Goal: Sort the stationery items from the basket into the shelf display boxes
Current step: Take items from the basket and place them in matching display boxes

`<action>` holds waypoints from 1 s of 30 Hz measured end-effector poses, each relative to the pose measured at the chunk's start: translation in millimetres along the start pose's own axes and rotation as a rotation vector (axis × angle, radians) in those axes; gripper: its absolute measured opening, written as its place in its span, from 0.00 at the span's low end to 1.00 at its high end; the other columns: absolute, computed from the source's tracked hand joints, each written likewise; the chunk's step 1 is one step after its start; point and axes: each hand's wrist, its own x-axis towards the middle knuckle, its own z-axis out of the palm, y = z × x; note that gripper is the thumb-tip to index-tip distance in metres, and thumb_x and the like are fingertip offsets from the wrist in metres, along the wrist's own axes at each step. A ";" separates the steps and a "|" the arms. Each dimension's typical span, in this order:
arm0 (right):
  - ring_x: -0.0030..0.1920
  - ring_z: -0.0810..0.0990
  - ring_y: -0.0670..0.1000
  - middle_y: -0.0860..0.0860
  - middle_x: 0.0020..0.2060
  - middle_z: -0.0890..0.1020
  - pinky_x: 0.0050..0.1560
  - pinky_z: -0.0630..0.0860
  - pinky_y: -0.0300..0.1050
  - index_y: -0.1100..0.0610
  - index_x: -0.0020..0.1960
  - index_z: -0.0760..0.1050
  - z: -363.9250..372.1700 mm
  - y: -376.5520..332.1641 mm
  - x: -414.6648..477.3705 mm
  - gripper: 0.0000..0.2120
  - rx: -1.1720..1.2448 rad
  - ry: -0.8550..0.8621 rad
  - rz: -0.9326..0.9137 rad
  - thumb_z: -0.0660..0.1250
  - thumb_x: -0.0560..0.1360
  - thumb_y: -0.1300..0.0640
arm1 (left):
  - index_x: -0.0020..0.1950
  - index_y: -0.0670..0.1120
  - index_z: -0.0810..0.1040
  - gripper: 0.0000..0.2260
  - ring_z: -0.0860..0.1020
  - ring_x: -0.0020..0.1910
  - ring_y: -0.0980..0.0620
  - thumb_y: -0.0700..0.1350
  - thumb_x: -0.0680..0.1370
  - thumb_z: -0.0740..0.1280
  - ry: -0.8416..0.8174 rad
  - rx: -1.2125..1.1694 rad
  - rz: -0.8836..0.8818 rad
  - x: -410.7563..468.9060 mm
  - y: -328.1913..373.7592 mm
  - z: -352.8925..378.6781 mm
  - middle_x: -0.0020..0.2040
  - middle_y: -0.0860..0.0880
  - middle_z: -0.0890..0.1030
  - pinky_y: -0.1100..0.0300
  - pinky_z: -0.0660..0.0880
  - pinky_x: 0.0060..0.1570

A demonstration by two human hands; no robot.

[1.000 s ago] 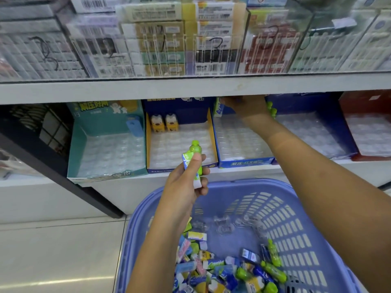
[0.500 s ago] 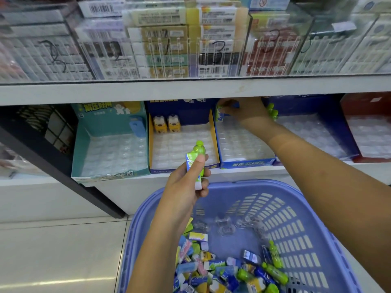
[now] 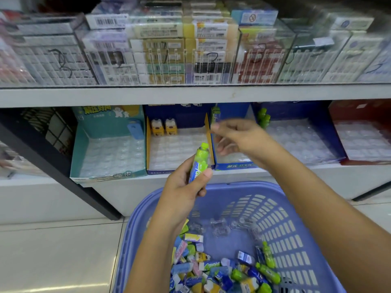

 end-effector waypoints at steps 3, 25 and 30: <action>0.32 0.79 0.48 0.55 0.36 0.81 0.37 0.80 0.38 0.62 0.46 0.79 9.1 3.0 -36.8 0.08 0.036 -0.025 0.022 0.71 0.72 0.58 | 0.63 0.59 0.74 0.19 0.78 0.41 0.65 0.39 0.77 0.68 0.053 0.171 0.151 0.1 0.9 10.5 0.43 0.63 0.81 0.71 0.72 0.44; 0.36 0.76 0.35 0.43 0.39 0.81 0.35 0.66 0.18 0.57 0.52 0.83 -116.7 61.7 18.8 0.14 -0.381 0.565 -0.099 0.76 0.67 0.56 | 0.50 0.46 0.82 0.21 0.60 0.20 0.57 0.54 0.83 0.52 0.176 -0.135 -0.161 4.2 -5.7 42.5 0.29 0.49 0.73 0.66 0.56 0.20; 0.45 0.83 0.52 0.56 0.42 0.85 0.48 0.77 0.45 0.60 0.47 0.84 -112.3 65.8 24.2 0.11 -0.600 0.535 -0.054 0.76 0.67 0.56 | 0.51 0.41 0.81 0.18 0.61 0.21 0.56 0.46 0.83 0.52 0.139 -0.271 -0.232 10.3 -6.5 44.2 0.29 0.49 0.74 0.64 0.54 0.21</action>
